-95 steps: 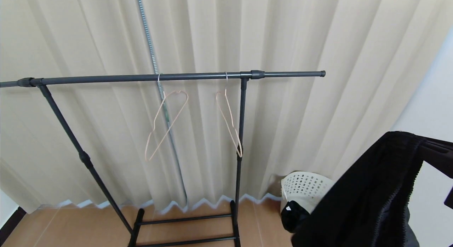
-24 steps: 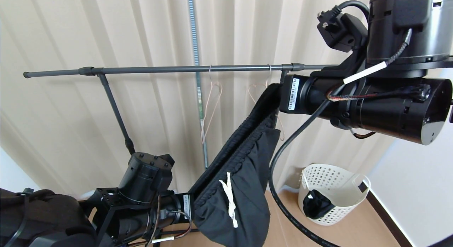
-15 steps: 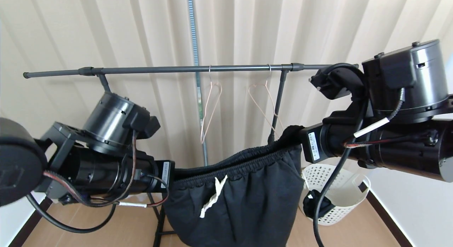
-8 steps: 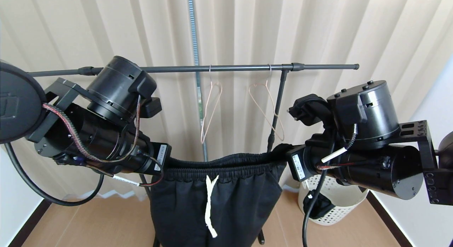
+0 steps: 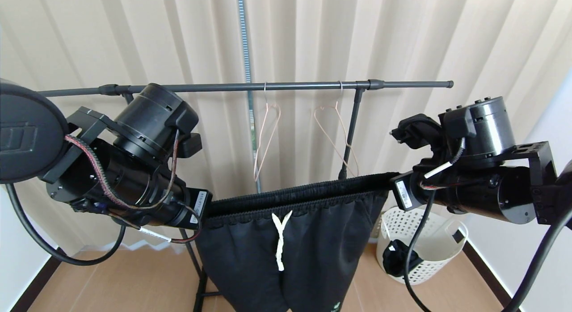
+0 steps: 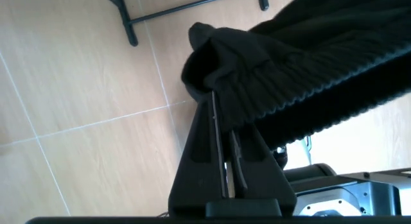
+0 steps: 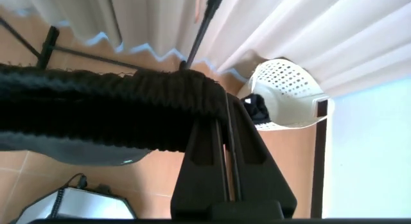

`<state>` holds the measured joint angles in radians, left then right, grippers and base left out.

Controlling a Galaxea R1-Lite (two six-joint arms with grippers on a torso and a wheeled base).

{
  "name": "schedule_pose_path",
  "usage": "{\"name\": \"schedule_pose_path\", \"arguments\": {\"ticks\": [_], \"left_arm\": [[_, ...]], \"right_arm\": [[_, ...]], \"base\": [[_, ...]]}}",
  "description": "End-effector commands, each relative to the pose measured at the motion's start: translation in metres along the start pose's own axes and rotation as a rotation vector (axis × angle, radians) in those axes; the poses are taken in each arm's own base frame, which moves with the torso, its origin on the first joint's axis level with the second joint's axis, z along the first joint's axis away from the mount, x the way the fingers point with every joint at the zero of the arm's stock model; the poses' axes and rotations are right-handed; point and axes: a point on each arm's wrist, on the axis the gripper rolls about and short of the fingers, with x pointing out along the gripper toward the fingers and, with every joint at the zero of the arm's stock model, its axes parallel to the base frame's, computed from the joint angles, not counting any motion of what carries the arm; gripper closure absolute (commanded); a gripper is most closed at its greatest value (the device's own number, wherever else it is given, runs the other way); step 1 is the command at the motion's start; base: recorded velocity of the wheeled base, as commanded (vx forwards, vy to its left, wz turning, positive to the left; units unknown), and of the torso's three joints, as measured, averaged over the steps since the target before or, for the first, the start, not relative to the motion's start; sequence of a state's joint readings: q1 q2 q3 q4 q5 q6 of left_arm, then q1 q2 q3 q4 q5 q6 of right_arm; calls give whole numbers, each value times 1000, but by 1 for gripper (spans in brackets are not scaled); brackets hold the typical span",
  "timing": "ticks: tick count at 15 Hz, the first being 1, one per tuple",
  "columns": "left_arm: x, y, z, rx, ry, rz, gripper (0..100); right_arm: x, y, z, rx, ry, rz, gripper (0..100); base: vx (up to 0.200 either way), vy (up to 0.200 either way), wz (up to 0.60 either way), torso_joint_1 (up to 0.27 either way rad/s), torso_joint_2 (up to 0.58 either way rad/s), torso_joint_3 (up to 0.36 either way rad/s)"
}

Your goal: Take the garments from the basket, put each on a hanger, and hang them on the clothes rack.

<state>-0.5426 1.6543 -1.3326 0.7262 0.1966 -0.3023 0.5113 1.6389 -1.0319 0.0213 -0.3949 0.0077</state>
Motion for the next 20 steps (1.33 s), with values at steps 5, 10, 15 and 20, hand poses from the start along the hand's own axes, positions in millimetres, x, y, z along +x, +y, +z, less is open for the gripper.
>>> {"name": "schedule_pose_path", "arguments": {"ticks": [5, 10, 15, 20], "left_arm": [[-6, 8, 3, -30, -35, 0, 100], [11, -8, 23, -26, -96, -41, 100], [-1, -24, 65, -35, -203, -234, 100], [4, -47, 94, -17, -270, -293, 100]], "right_arm": [[-2, -23, 1, 11, -22, -61, 100], [-32, -5, -12, -86, -57, 86, 100], [-70, 23, -29, -216, -104, 304, 100], [-104, 42, -41, -322, -142, 575, 100]], "base": [[0, 0, 0, 0, 0, 0], [0, 0, 0, 0, 0, 0], [0, 0, 0, 0, 0, 0], [0, 0, 0, 0, 0, 0]]}}
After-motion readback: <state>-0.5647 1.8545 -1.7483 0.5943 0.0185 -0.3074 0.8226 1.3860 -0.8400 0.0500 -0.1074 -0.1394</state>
